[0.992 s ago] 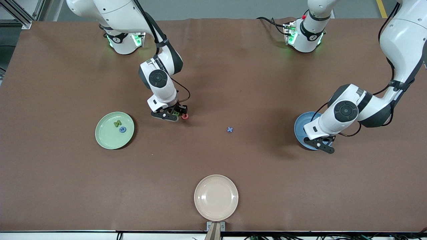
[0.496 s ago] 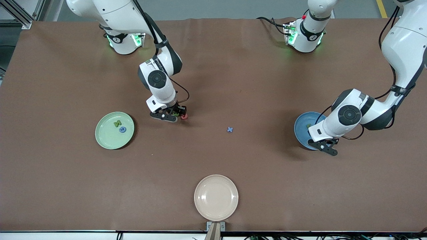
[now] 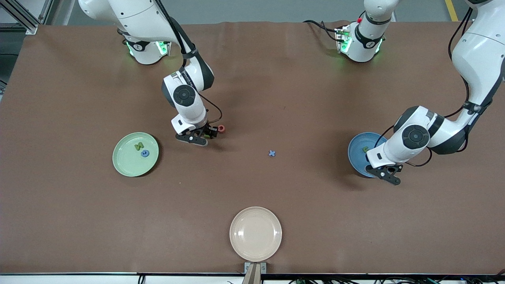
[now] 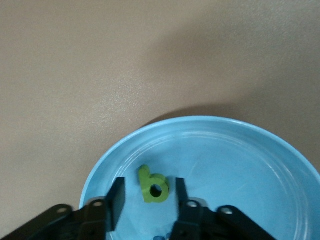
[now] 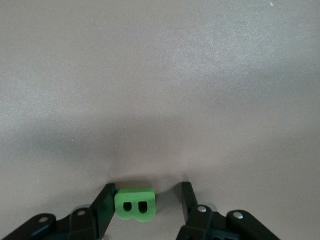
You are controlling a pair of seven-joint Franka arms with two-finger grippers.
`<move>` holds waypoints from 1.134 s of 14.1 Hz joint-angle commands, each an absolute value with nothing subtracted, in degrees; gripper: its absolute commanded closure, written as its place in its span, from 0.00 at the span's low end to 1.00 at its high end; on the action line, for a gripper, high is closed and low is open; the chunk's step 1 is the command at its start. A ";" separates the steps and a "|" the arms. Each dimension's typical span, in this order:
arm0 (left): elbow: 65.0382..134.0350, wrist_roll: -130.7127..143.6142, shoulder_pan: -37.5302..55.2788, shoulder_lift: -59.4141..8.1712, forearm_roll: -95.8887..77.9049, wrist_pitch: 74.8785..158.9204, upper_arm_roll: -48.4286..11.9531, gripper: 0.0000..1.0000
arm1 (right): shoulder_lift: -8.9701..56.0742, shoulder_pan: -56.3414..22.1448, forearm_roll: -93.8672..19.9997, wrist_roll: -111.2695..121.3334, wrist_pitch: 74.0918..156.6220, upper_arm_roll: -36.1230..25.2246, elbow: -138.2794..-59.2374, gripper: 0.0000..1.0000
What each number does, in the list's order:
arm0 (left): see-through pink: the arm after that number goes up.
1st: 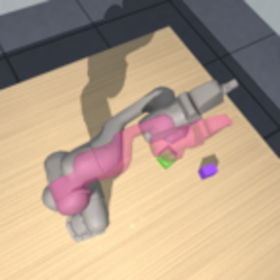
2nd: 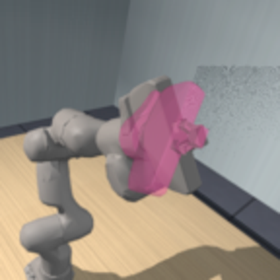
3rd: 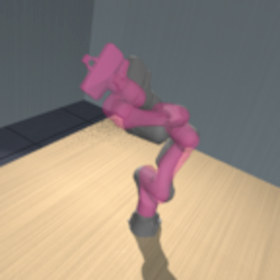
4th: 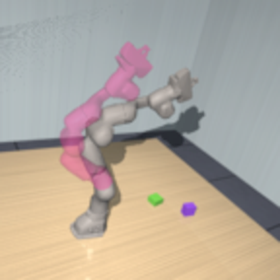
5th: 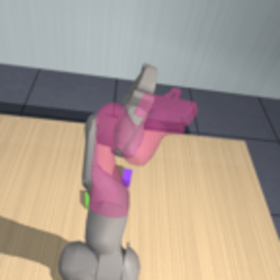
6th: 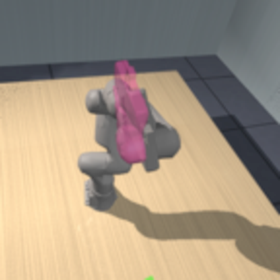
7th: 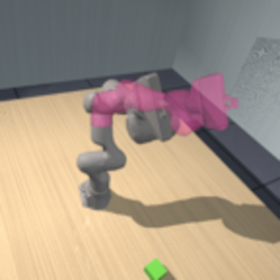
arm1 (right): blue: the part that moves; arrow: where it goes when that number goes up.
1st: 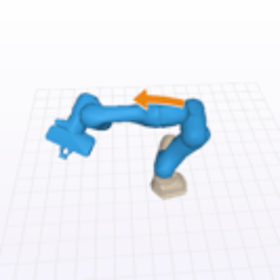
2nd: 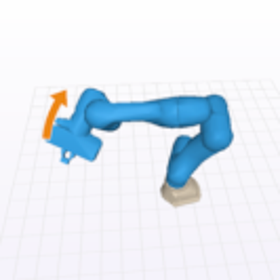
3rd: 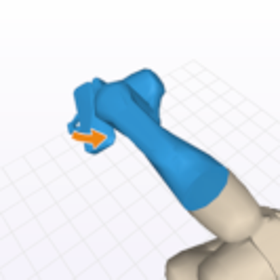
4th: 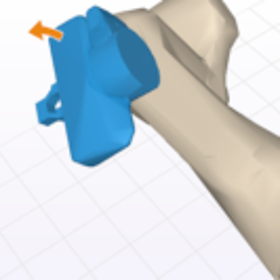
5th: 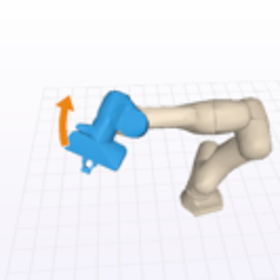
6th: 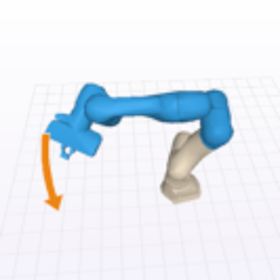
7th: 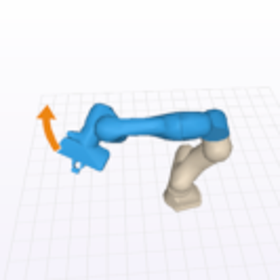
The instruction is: Sort upper and lower case letters into plates
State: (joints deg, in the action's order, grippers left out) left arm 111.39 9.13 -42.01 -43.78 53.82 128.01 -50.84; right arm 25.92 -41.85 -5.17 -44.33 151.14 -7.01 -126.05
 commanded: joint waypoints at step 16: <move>98.11 53.61 -6.02 -44.74 44.05 117.33 -51.18 0.00 | 18.45 -16.54 -3.87 -4.25 137.28 -6.86 -123.05 0.99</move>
